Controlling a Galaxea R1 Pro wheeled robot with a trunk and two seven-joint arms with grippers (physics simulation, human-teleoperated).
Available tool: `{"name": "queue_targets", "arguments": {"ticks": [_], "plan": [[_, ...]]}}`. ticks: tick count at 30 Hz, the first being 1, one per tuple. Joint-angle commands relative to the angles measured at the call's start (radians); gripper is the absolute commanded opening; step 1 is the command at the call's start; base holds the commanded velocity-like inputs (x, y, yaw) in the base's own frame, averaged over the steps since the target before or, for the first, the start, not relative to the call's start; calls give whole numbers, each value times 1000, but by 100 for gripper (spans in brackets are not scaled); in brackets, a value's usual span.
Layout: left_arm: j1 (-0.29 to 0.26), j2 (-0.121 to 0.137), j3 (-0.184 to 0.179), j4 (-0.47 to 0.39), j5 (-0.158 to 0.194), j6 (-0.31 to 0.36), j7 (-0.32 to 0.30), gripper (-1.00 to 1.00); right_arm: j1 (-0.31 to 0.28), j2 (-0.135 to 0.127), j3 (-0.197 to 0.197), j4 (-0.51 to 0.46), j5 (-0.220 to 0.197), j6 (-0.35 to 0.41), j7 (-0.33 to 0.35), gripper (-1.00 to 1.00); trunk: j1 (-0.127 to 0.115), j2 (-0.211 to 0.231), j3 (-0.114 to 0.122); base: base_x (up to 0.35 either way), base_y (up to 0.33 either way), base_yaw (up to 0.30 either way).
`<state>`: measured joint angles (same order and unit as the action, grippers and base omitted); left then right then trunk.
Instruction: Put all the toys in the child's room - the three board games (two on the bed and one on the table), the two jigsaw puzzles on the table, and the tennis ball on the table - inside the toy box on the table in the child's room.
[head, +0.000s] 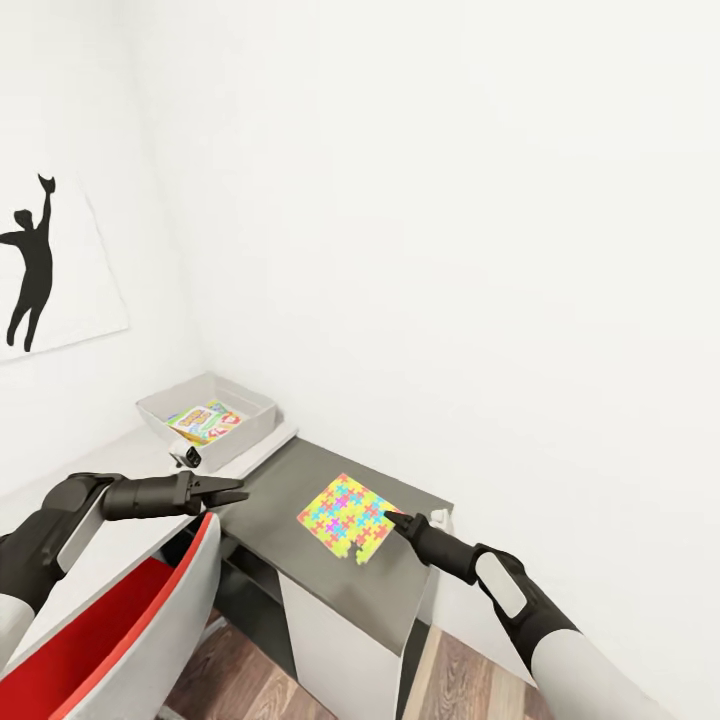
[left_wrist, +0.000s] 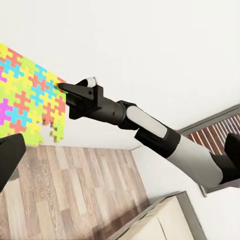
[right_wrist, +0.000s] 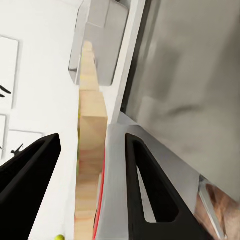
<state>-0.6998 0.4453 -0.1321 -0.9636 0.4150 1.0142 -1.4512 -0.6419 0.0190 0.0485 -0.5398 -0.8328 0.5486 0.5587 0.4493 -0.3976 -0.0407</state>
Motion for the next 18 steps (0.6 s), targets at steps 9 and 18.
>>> {"name": "queue_targets", "arguments": {"ticks": [9, 18], "plan": [[-2, 0, -3, 0, 2, 10, -3, 100, -1, 1, 3, -1, -6, 4, -2, -100, 1, -2, -2, 0, 0, 10], [-2, 0, -2, 0, 4, 10, -3, 100, -1, 1, 4, -2, -6, 4, -11, -100, 1, -2, -2, 0, 0, 241]]}}
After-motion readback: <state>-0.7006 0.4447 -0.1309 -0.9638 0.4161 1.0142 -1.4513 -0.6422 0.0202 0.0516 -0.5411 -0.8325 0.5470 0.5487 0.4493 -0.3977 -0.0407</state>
